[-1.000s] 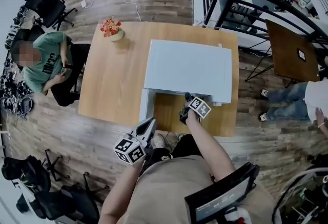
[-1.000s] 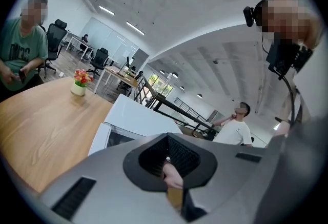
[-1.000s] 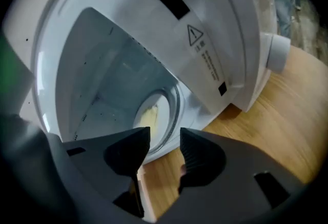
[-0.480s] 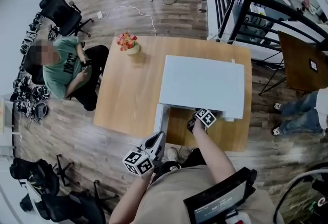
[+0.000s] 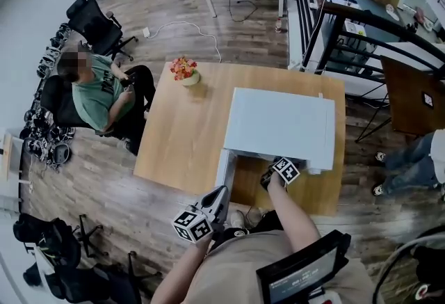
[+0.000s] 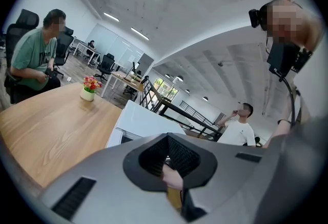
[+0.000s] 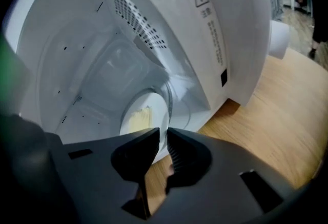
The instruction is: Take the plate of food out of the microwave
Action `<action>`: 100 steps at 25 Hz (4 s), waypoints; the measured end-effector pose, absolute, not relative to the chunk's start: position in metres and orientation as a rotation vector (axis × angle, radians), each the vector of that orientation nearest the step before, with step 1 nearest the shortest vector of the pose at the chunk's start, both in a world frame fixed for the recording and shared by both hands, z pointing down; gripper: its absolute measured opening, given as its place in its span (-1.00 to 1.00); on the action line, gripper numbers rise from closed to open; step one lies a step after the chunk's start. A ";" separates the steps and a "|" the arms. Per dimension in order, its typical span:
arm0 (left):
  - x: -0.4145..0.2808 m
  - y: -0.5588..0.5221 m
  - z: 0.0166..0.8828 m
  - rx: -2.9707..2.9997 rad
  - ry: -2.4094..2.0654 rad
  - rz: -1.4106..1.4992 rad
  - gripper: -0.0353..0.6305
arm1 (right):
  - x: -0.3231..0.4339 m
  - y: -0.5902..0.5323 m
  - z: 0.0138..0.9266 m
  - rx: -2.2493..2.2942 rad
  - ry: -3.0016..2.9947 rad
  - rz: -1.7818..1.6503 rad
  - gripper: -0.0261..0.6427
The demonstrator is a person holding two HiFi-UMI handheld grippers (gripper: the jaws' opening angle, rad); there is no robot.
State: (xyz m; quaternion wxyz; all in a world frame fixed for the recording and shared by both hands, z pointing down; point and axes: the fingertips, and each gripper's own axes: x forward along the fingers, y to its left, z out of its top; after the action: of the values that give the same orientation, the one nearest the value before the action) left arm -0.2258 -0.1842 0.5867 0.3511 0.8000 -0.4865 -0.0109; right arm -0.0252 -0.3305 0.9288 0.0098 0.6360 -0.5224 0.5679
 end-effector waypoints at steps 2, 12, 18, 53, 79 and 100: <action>-0.226 -0.183 0.586 2.073 -1.256 -0.034 -0.88 | -0.024 -0.324 0.929 1.989 -1.633 1.857 -0.78; -0.218 -0.179 0.585 2.100 -1.210 -0.037 -0.88 | -0.029 -0.301 0.901 1.890 -1.820 2.191 -0.86; -0.212 -0.176 0.587 2.116 -1.180 -0.040 -0.88 | -0.032 -0.295 0.882 1.821 -1.926 2.279 -0.87; -0.223 -0.173 0.597 2.069 -1.205 0.018 -0.88 | -0.059 -0.306 0.939 1.662 -1.750 2.318 -0.42; -0.223 -0.169 0.586 2.147 -1.084 -0.085 -0.88 | -0.042 -0.244 0.822 1.464 -2.071 2.494 -0.87; -0.209 -0.129 0.596 2.201 -0.829 -0.073 -0.88 | -0.006 -0.118 0.689 1.695 -2.246 2.407 -0.87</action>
State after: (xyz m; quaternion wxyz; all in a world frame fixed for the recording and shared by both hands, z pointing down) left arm -0.2086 -0.1288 0.5957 0.3840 0.8637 -0.3251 -0.0288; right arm -0.0061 -0.1180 0.6889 -0.2769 0.4398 -0.5830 0.6246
